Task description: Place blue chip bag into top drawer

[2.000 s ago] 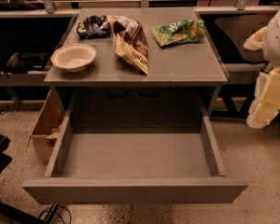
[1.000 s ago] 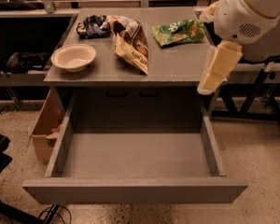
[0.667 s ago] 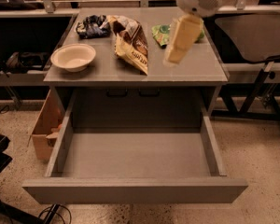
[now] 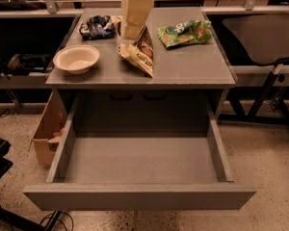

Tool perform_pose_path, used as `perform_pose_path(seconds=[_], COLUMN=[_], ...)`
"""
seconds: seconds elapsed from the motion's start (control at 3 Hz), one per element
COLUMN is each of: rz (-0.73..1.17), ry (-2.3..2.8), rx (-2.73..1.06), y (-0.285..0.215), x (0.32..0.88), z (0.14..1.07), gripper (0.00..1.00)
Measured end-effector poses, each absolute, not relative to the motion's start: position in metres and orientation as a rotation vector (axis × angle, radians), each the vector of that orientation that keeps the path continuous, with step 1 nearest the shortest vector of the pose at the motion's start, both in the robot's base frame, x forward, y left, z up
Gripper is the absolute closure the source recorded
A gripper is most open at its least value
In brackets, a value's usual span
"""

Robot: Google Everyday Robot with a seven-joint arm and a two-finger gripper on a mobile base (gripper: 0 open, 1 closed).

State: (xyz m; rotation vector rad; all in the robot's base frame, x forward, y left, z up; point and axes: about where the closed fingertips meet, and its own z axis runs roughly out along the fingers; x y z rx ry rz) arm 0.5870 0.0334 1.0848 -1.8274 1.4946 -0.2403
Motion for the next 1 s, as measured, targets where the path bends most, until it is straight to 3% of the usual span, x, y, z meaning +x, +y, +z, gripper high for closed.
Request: perform_pose_path(seconds=[0.67, 1.0], rz=[-0.222, -0.206], ry=[1.494, 1.489], rx=[-1.823, -1.818], y=[0.033, 0.046], x=[0.610, 0.680], z=[1.075, 1.051], gripper=[0.00, 0.00])
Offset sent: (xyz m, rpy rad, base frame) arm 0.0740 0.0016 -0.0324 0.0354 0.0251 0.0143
